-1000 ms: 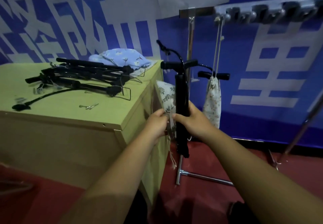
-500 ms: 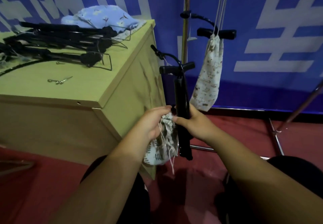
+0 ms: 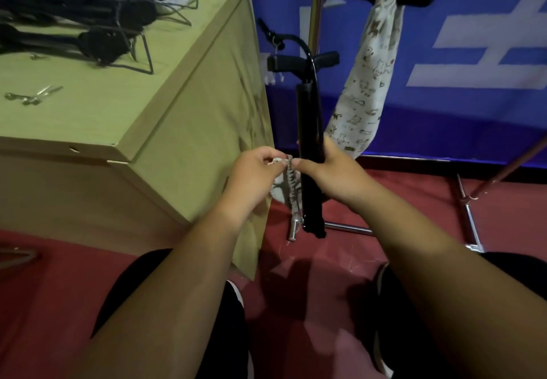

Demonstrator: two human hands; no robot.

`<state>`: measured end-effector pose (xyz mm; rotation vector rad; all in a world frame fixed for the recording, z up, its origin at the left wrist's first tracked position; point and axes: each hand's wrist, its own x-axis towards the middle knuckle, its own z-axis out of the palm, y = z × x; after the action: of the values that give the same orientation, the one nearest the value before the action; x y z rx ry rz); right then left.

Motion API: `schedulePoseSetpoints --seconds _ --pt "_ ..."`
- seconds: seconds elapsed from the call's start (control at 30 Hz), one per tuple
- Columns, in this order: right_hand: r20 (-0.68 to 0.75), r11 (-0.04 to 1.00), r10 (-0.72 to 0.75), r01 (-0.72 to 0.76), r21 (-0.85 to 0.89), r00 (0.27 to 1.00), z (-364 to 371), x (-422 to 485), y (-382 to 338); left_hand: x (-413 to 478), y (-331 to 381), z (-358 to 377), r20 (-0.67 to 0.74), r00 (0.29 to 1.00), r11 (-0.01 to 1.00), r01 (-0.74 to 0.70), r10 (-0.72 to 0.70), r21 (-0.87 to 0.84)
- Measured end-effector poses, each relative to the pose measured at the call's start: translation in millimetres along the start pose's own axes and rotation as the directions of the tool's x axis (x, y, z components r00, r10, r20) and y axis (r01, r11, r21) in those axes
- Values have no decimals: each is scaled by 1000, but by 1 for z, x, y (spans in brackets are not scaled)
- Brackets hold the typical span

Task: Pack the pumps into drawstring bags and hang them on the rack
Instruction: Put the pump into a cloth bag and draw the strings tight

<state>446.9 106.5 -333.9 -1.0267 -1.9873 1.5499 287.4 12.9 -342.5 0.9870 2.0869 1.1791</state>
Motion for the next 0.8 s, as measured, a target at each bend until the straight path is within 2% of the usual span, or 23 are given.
schedulePoseSetpoints --seconds 0.07,0.17,0.33,0.5,0.8 --pt "8 1000 -23 23 -4 1000 -2 0 -3 -2 1 0 -31 998 992 -53 57 113" --pt "2 1000 -24 24 17 1000 -2 -1 -7 -4 -1 0 -14 996 980 -80 84 181" --pt "26 989 -35 31 143 999 -4 -5 -21 -4 -7 -2 48 999 952 -33 19 305" --pt "-23 961 -79 82 262 997 -4 -6 -24 -1 -8 -7 114 979 972 145 -168 188" --pt "-130 957 -86 118 265 988 -1 -9 -19 -10 6 -3 172 959 973 214 -227 88"
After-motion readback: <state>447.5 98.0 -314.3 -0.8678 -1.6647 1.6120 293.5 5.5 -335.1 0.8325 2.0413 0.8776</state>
